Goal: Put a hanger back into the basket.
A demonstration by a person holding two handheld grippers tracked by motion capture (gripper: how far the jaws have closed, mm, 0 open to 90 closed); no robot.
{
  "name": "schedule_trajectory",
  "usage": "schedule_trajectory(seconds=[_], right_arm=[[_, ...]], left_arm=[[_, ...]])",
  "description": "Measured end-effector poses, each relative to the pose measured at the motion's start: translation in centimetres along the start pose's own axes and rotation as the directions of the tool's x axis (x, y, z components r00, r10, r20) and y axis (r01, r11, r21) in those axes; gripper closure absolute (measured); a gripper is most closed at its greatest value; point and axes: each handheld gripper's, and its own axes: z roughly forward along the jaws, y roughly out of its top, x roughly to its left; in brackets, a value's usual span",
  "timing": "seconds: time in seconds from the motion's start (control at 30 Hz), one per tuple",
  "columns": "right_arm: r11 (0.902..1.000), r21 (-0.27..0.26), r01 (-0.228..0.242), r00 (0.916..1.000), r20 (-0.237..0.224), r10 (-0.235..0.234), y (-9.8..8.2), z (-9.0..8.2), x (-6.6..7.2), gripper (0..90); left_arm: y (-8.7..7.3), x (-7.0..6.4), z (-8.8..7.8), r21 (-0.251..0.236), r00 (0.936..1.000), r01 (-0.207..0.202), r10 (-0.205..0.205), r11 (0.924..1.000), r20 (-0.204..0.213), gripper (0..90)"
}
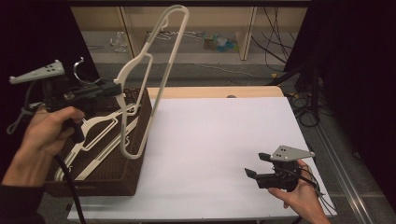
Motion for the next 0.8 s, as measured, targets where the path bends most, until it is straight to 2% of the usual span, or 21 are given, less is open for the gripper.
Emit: schedule_trajectory(seconds=[0.17, 0.23, 0.27, 0.3, 0.37, 0.4, 0.43, 0.47, 0.5, 0.53, 0.57, 0.6, 0.67, 0.8], right_arm=[[1.0, 0.008, -0.004, 1.0, -0.005, 0.004, -0.1, 0.2, 0.1, 26.3], [1.0, 0.005, 0.004, 1.0, -0.007, -0.004, -0.1, 0.2, 0.1, 26.3], [1.0, 0.006, 0.004, 1.0, -0.008, -0.004, -0.1, 0.2, 0.1, 26.2], [1.0, 0.007, 0.003, 1.0, -0.005, -0.003, -0.1, 0.2, 0.1, 26.2], [1.0, 0.01, 0.003, 1.0, -0.004, -0.003, -0.2, 0.2, 0.1, 26.2], [0.9998, 0.018, 0.001, 1.0, -0.009, -0.001, -0.2, 0.2, 0.1, 26.3], [0.9998, 0.021, -0.001, 1.0, -0.009, 0.001, -0.2, 0.2, 0.1, 26.3], [0.9998, 0.021, -0.001, 1.0, -0.009, 0.001, -0.2, 0.2, 0.1, 26.3], [0.9997, 0.024, -0.005, 0.9999, -0.012, 0.005, -0.2, 0.2, 0.1, 26.3], [0.9997, 0.023, -0.004, 0.9999, -0.011, 0.004, -0.3, 0.2, 0.1, 26.3], [0.9997, 0.023, 0.0, 0.9999, -0.013, 0.001, -0.3, 0.1, 0.1, 26.3], [0.9997, 0.023, 0.0, 0.9999, -0.013, 0.001, -0.3, 0.1, 0.1, 26.3], [0.9998, 0.019, 0.003, 0.9999, -0.01, -0.003, -0.3, 0.1, 0.0, 26.3], [0.9998, 0.022, 0.002, 0.9999, -0.014, -0.001, -0.3, 0.1, 0.1, 26.3]], left_arm=[[0.8, 1.6, -1.7, -0.004, 0.9981, 0.0, -0.001, 1.0, -0.061, 86.0], [0.8, 2.3, -2.2, 0.01, 0.9959, -0.013, 0.014, 0.9999, -0.089, 85.9], [0.8, 2.8, -2.5, 0.025, 0.9941, -0.041, 0.043, 0.9988, -0.1, 86.0], [0.3, 3.3, -2.7, 0.057, 0.9906, -0.05, 0.056, 0.9971, -0.125, 85.9], [0.1, 3.6, -2.9, 0.077, 0.9883, -0.059, 0.069, 0.9953, -0.136, 85.9], [-0.5, 4.1, -3.3, 0.096, 0.9854, -0.045, 0.06, 0.9944, -0.159, 85.9], [-0.5, 4.1, -3.3, 0.096, 0.9854, -0.045, 0.06, 0.9944, -0.159, 85.9], [-0.7, 4.5, -3.5, 0.106, 0.9838, -0.061, 0.078, 0.9925, -0.161, 85.9], [-1.0, 4.7, -3.8, 0.12, 0.9801, -0.04, 0.063, 0.992, -0.188, 85.9], [-1.2, 5.2, -4.1, 0.13, 0.9772, -0.067, 0.091, 0.9892, -0.191, 85.9], [-2.1, 5.3, -4.5, 0.133, 0.9776, 0.0, 0.028, 0.9911, -0.209, 85.9], [-2.1, 5.3, -4.5, 0.133, 0.9776, 0.0, 0.028, 0.9911, -0.209, 85.9], [-3.3, 5.8, -5.0, 0.173, 0.9734, 0.002, 0.038, 0.9849, -0.226, 85.9], [-4.6, 6.5, -5.3, 0.205, 0.9707, 0.011, 0.039, 0.9787, -0.237, 85.9]])
